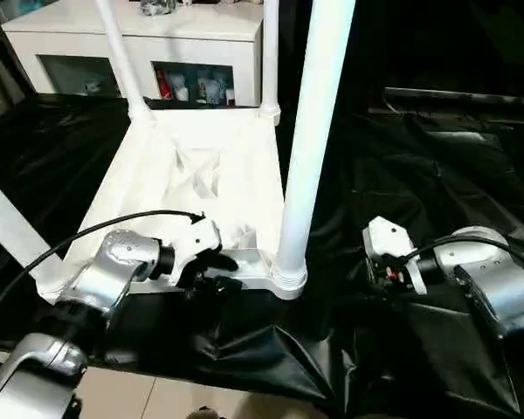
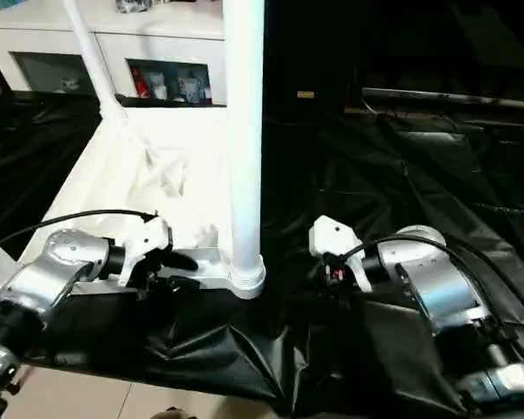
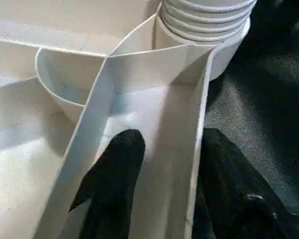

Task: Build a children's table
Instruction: Rotate table base, then rotate leg to tighten

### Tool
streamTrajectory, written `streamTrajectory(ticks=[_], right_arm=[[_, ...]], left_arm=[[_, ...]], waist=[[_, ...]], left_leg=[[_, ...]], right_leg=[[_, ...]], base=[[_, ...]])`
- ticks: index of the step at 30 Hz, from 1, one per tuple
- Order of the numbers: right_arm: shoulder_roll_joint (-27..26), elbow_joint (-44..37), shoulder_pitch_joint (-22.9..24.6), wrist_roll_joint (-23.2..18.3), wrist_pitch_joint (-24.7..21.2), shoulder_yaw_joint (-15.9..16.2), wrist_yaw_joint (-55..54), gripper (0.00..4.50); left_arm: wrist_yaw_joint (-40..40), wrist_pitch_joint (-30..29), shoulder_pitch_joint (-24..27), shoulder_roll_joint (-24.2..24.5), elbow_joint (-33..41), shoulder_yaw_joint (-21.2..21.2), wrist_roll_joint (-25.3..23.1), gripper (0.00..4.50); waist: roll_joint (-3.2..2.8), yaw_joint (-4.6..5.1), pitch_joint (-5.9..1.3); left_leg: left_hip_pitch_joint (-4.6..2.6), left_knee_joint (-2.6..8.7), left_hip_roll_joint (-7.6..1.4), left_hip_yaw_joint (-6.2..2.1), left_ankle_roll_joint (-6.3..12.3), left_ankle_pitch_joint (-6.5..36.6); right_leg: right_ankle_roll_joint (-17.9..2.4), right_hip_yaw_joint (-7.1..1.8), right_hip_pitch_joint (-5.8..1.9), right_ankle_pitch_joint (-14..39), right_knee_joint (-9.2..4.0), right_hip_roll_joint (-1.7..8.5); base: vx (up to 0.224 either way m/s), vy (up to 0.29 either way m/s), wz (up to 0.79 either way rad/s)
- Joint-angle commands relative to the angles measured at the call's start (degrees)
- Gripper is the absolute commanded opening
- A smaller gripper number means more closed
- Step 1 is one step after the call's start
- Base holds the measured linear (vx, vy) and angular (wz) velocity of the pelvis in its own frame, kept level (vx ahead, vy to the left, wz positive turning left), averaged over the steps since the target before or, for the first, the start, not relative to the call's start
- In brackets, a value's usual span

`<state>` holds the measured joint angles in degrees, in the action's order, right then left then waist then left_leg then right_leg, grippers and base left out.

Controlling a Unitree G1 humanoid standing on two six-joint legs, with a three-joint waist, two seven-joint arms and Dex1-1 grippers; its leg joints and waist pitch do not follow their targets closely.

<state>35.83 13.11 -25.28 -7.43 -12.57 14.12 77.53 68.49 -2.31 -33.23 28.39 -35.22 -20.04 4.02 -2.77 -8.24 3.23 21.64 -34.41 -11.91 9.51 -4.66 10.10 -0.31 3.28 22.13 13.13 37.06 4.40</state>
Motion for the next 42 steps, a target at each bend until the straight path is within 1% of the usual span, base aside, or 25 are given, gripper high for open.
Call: streamTrajectory(ticks=[1, 2, 6, 9, 12, 14, 15, 16, 17, 19, 21, 22, 23, 24, 26, 27, 28, 31, 33, 35, 36, 37, 38, 41, 42], right_arm=[[0.7, -2.1, 0.1, -1.1, -0.9, 0.4, 0.4, 3.85], [0.7, -2.1, 0.2, -1.1, -0.9, 0.5, 0.4, 3.85], [0.6, -3.0, 0.6, -0.8, -1.6, 0.5, 0.3, 3.85], [0.7, -3.5, 0.8, -0.9, -2.1, 0.6, 0.3, 3.85], [0.7, -3.5, 0.7, -1.0, -2.3, 0.8, 0.2, 3.85], [0.6, -3.4, 0.7, -1.0, -2.3, 0.8, 0.1, 3.85], [0.4, -3.4, 0.6, -1.0, -2.3, 0.9, 0.0, 3.85], [0.0, -3.3, 0.6, -1.0, -2.0, 0.7, -0.5, 3.85], [-1.0, -2.9, 0.6, -0.8, -1.5, 0.3, -1.8, 3.85], [-1.4, -2.7, 0.5, -0.7, -1.4, 0.1, -2.5, 3.85], [-3.9, -0.4, 0.1, 0.1, -0.5, -1.0, -7.1, 3.85], [-4.9, 0.3, 0.0, 0.1, -0.6, -1.5, -8.7, 3.85], [-5.7, 0.6, 0.2, -0.2, -0.4, -1.7, -9.4, 3.85], [-6.5, 0.6, 0.6, -0.8, -0.7, -1.6, -9.3, 3.85], [-7.2, 0.6, 1.1, -1.5, -0.9, -1.3, -8.8, 3.85], [-7.4, 0.9, 1.0, -1.4, -0.8, -1.1, -8.9, 3.85], [-7.8, 1.7, 0.6, -0.9, -0.4, -0.7, -9.2, 3.85], [-8.6, 3.2, -0.2, -0.3, 0.3, -0.3, -9.9, 3.85], [-9.3, 4.1, -0.8, -0.2, 0.8, -0.2, -10.6, 3.85], [-9.8, 4.8, -1.2, -0.1, 1.3, -0.4, -11.2, 3.85], [-9.9, 5.0, -1.3, 0.0, 1.5, -0.4, -11.4, 3.85], [-9.9, 5.1, -1.2, 0.0, 1.6, -0.5, -11.5, 3.85], [-10.0, 4.9, -1.1, -0.1, 1.5, -0.5, -11.5, 3.85], [-9.9, 4.7, -0.8, -0.2, 1.6, -0.6, -11.4, 3.85], [-9.9, 4.6, -0.7, -0.3, 1.7, -0.5, -11.4, 3.85]], left_arm=[[0.0, 0.2, -1.0, 0.0, -1.3, 0.3, -0.7, 1.63], [0.1, 0.2, -1.0, 0.0, -1.4, 0.3, -0.6, 1.33], [0.7, 0.4, -1.3, -0.3, -2.3, 0.3, -0.7, 1.15], [1.2, 0.6, -1.3, -0.6, -3.0, 0.8, -0.5, 0.79], [1.7, 0.0, -1.0, -0.8, -2.6, 1.4, 0.1, 0.74], [1.7, -0.3, -0.8, -0.8, -2.3, 1.6, 0.3, 0.51], [1.8, -0.9, -0.5, -0.9, -1.8, 1.9, 0.8, 0.42], [1.6, -2.5, 0.2, -1.1, -0.6, 2.6, 1.8, 0.37], [0.2, -6.4, 1.2, -1.5, 1.5, 3.7, 3.1, 0.31], [-0.8, -8.1, 1.5, -1.5, 2.2, 4.0, 3.1, 0.1], [-5.0, -12.5, 4.2, -1.8, 5.9, 4.9, 2.9, 0.04], [-6.6, -14.1, 5.3, -2.1, 7.5, 5.3, 2.9, 0.02], [-8.6, -16.2, 6.9, -2.5, 10.1, 5.7, 2.8, 0.02], [-11.1, -18.0, 8.8, -3.3, 13.6, 6.1, 2.7, 0.02], [-13.5, -19.8, 10.8, -4.2, 17.2, 6.4, 2.4, 0.02], [-13.8, -20.7, 11.4, -4.5, 18.6, 6.5, 2.7, 0.02], [-14.4, -22.6, 12.5, -5.3, 21.6, 6.6, 3.1, 0.02], [-15.5, -24.0, 13.6, -6.2, 24.7, 6.1, 2.5, 0.02], [-17.6, -23.7, 14.2, -7.3, 25.5, 6.1, 2.1, 0.02], [-19.8, -23.8, 14.4, -8.4, 25.9, 7.0, 2.2, 0.02], [-20.2, -23.5, 14.4, -8.7, 25.8, 7.3, 2.3, 0.02], [-20.5, -23.5, 14.4, -8.8, 25.9, 7.5, 2.4, 0.02], [-20.8, -23.5, 14.5, -8.8, 25.9, 7.7, 2.4, 0.32], [-20.0, -25.0, 15.1, -8.7, 26.9, 8.1, 3.1, 0.51], [-19.6, -25.5, 15.3, -8.4, 27.5, 8.0, 3.3, 0.71]], waist=[[-0.01, -0.1, -4.07], [-0.01, -0.15, -4.1], [0.01, -0.1, -3.99], [0.09, -0.12, -3.95], [0.05, -0.16, -3.88], [0.12, -0.15, -3.9], [-0.01, -0.13, -3.94], [0.0, -0.11, -3.95], [-0.15, -0.01, -4.02], [0.02, 0.35, -4.09], [0.09, 0.63, -4.21], [0.04, 0.83, -4.31], [0.31, 1.41, -4.15], [0.29, 1.67, -4.17], [0.24, 2.22, -4.01], [0.75, 2.4, -3.89], [1.05, 2.53, -3.86], [0.66, 2.57, -3.77], [0.61, 2.57, -3.75], [0.64, 2.6, -3.72], [1.57, 2.74, -3.67], [1.12, 2.55, -3.68], [1.09, 2.55, -3.75], [1.08, 2.54, -3.83], [1.08, 2.51, -3.88]], left_leg=[[-0.79, 3.86, -1.15, -0.23, 1.35, 12.1], [-0.83, 3.86, -1.17, -0.25, 1.28, 12.2], [-0.77, 3.97, -1.2, -0.27, 1.23, 12.6], [-0.79, 4.03, -1.19, -0.28, 1.18, 13.0], [-0.91, 4.14, -1.28, -0.29, 0.93, 13.7], [-0.77, 4.15, -1.24, -0.31, 0.93, 13.2], [-0.74, 4.14, -1.23, -0.33, 0.91, 12.9], [-0.75, 4.11, -1.23, -0.33, 1.01, 12.7], [-0.64, 4.08, -1.22, -0.34, 0.93, 12.2], [-0.46, 4.05, -1.12, -0.37, 1.09, 11.1], [-0.4, 3.91, -0.95, -0.32, 1.33, 10.0], [-0.37, 3.91, -1.06, -0.35, 1.26, 9.6], [-0.39, 3.89, -0.77, -0.22, 1.62, 9.5], [-0.24, 3.88, -0.82, -0.29, 1.73, 9.4], [-0.23, 3.93, -0.91, -0.22, 2.23, 10.0], [-0.28, 3.95, -0.73, -0.07, 2.86, 10.0], [-0.19, 3.98, -0.69, -0.02, 3.14, 9.6], [-0.37, 3.96, -0.79, 0.01, 3.29, 9.6], [-0.38, 3.97, -0.75, 0.03, 3.29, 9.7], [-0.41, 4.01, -0.71, 0.03, 3.11, 10.1], [-0.31, 4.01, -0.66, 0.16, 3.25, 10.0], [-0.32, 4.06, -0.65, 0.06, 3.24, 9.9], [-0.34, 3.95, -0.65, 0.1, 3.36, 9.5], [-0.26, 3.85, -0.61, 0.13, 3.67, 8.7], [-0.25, 3.83, -0.65, 0.11, 3.81, 8.4]], right_leg=[[-13.9, -2.32, -2.55, 3.9, -4.73, 3.41], [-13.8, -2.34, -2.57, 4.0, -4.75, 3.44], [-13.7, -2.36, -2.56, 4.8, -4.84, 3.47], [-13.5, -2.33, -2.53, 6.2, -4.96, 3.52], [-13.2, -2.4, -2.43, 8.2, -5.15, 3.64], [-13.0, -2.39, -2.51, 8.0, -5.09, 3.64], [-13.1, -2.38, -2.52, 7.6, -5.0, 3.62], [-13.2, -2.39, -2.48, 6.9, -5.01, 3.57], [-13.6, -2.35, -2.56, 5.6, -4.78, 3.59], [-14.0, -2.26, -2.72, 3.2, -4.51, 3.43], [-14.1, -2.3, -2.75, 1.9, -4.46, 3.37], [-14.2, -2.32, -2.8, 0.9, -4.23, 3.48], [-14.2, -2.23, -2.74, 1.0, -4.52, 3.14], [-14.3, -2.26, -2.92, 0.9, -4.34, 3.25], [-14.1, -2.27, -2.88, 1.7, -4.57, 3.14], [-13.7, -2.32, -2.82, 3.3, -4.99, 2.99], [-13.5, -2.34, -2.83, 4.4, -5.03, 3.0], [-12.8, -2.5, -2.49, 8.0, -5.36, 3.11], [-12.6, -2.55, -2.44, 8.0, -5.35, 2.98], [-12.1, -2.56, -2.39, 8.4, -5.44, 2.93], [-12.0, -2.58, -2.46, 8.5, -5.54, 2.88], [-11.7, -2.56, -2.44, 9.3, -5.43, 3.0], [-11.5, -2.65, -2.42, 9.1, -5.44, 3.01], [-11.5, -2.65, -2.42, 7.8, -5.33, 2.98], [-11.7, -2.64, -2.42, 7.0, -5.22, 2.97]], base=[[0.0, 0.0, 0.0], [0.0, 0.0, 0.0], [0.0, 0.0, 0.0], [0.0, 0.0, 0.0], [0.0, 0.0, 0.0], [0.0, 0.0, 0.0], [0.0, 0.0, 0.0], [0.0, 0.0, 0.0], [0.0, 0.0, 0.0], [0.0, 0.0, 0.0], [0.0, 0.0, 0.0], [0.0, 0.0, 0.0], [0.0, 0.0, 0.0], [0.0, 0.0, 0.0], [0.0, 0.0, 0.0], [0.0, 0.0, 0.0], [0.0, 0.0, 0.0], [0.0, 0.0, 0.0], [0.0, 0.0, 0.0], [0.0, 0.0, 0.0], [0.0, 0.0, 0.0], [0.0, 0.0, 0.0], [0.0, 0.0, 0.0], [0.0, 0.0, 0.0], [0.0, 0.0, 0.0]])
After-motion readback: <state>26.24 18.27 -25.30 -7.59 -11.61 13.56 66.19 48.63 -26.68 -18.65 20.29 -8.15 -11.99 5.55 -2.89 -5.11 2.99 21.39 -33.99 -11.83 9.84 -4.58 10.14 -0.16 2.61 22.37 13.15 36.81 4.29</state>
